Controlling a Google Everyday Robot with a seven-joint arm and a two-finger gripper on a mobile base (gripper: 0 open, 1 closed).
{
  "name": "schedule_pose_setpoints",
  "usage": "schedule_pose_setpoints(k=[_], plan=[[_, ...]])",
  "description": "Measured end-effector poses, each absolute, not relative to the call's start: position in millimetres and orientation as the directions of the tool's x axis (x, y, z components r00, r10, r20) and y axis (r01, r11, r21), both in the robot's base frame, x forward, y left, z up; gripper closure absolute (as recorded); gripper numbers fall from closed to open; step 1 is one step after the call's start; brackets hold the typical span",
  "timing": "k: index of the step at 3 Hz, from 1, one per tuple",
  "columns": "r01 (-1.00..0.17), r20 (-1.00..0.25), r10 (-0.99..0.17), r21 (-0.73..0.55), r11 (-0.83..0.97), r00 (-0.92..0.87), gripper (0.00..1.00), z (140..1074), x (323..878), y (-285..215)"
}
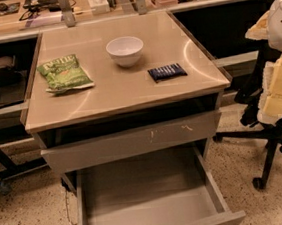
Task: Place rxbar blueberry into middle drawer
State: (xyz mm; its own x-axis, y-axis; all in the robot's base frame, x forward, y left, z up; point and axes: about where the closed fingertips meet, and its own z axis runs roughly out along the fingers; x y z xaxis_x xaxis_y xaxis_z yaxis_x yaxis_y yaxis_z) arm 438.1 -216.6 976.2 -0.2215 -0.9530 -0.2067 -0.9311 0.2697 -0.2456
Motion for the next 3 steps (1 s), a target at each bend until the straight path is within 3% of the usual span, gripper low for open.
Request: schedule_pose_setpoints(k=[1,3], plan=[[-0.931,-0.207,-0.953,-0.246,0.27,-0.221,0.0,976,438,-217],[-0.937,-0.185,-0.958,-0.236,0.258,-0.217,0.0,967,496,-214]])
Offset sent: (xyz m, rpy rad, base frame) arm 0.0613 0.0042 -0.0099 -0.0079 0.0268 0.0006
